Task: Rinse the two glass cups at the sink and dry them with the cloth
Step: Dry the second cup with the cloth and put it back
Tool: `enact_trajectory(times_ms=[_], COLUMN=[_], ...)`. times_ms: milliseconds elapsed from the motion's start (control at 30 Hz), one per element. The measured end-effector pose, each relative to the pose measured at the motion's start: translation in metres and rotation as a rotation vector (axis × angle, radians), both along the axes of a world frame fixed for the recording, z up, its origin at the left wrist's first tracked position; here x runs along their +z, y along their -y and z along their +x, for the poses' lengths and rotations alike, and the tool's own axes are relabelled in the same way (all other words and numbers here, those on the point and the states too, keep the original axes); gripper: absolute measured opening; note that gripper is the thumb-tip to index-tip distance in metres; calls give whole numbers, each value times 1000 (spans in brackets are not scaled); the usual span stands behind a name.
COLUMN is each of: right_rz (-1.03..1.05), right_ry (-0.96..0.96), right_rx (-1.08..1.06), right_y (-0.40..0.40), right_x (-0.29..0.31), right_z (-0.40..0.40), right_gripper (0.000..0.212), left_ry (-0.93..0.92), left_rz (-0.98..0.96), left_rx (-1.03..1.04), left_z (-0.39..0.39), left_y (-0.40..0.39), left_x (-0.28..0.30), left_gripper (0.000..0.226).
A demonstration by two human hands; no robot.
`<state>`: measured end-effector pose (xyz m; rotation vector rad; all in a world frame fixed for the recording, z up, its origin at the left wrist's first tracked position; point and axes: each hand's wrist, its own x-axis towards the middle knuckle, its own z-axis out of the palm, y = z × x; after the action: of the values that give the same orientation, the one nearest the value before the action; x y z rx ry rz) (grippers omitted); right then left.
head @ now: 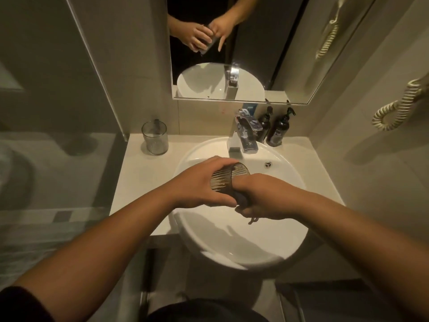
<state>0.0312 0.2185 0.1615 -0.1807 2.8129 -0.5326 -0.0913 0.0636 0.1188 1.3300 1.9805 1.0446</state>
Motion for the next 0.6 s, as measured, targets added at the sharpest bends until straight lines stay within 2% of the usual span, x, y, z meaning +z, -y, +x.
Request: enact_trajectory(times_ms=[67, 133, 200, 233, 300, 333, 400, 500, 600], right_rz=[-60, -128, -197, -207, -165, -136, -94, -86, -194], right_ry=[-41, -73, -115, -146, -202, -221, -239, -273, -291], right_rx=[-57, -112, -173, -189, -151, -106, -38, -21, -79], right_y=[-3, -9, -18, -22, -27, -28, -30, -37, -34], right_x=[-1, 1, 3, 4, 4, 4, 5, 10, 16], right_z=[0, 3, 6, 7, 8, 8, 8, 7, 11], right_gripper=[20, 19, 22, 23, 20, 19, 22, 32, 28], left_ry=[-13, 83, 392, 607, 943, 1008, 1001, 864, 755], left_rz=[-1, 57, 199, 219, 137, 103, 122, 266, 366], left_rx=[-1, 79, 309, 414, 456, 445, 479, 589, 663], left_z=[-4, -8, -9, -8, -3, 2, 11, 21, 26], left_y=[-3, -5, -6, -8, -14, -18, -28, -43, -54], left_x=[4, 7, 8, 9, 14, 19, 32, 49, 60], left_gripper=[81, 66, 48, 48, 65, 69, 60, 36, 23])
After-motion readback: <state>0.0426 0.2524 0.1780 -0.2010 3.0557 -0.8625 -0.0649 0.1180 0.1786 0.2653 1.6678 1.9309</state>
